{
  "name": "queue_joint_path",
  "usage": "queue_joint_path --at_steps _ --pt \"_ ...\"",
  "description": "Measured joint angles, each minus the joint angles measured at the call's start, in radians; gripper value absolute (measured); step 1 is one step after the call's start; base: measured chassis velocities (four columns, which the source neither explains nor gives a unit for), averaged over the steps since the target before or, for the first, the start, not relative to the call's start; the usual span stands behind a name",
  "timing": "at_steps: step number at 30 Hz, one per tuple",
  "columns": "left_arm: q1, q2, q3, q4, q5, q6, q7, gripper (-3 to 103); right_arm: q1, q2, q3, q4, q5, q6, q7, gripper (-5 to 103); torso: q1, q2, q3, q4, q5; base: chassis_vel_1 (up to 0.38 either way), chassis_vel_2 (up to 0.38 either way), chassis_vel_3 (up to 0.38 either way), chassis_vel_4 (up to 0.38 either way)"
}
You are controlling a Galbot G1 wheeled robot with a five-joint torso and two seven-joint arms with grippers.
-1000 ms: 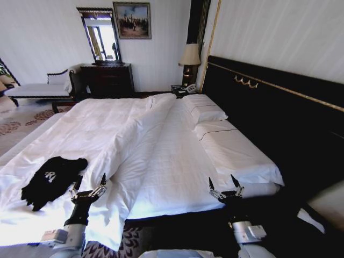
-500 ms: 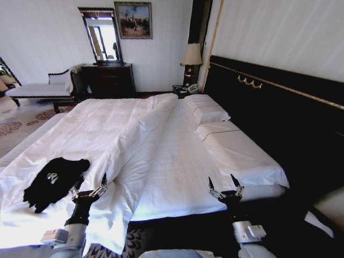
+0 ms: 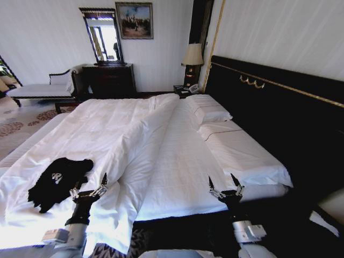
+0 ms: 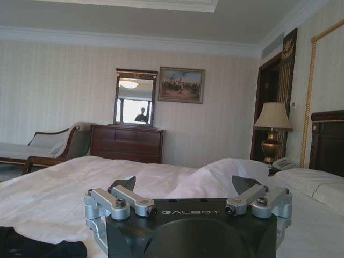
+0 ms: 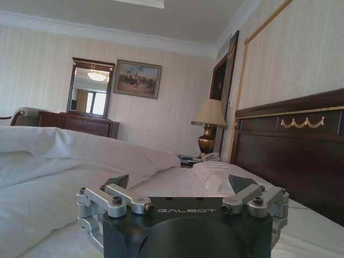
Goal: Fold the clothes on the bed.
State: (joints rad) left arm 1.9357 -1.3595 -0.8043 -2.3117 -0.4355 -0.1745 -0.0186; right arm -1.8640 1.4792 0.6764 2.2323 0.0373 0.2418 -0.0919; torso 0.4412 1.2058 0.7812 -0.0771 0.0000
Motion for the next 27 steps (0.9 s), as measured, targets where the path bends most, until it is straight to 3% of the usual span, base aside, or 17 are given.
queue_joint_path --at_steps 27 --pt "-0.002 0.008 0.001 0.005 -0.008 -0.001 0.003 100 -0.003 0.014 -0.002 0.008 -0.011 -0.011 0.006 100 0.000 0.000 0.000 0.0000 0.0000 0.097 0.098 -0.097 -0.094"
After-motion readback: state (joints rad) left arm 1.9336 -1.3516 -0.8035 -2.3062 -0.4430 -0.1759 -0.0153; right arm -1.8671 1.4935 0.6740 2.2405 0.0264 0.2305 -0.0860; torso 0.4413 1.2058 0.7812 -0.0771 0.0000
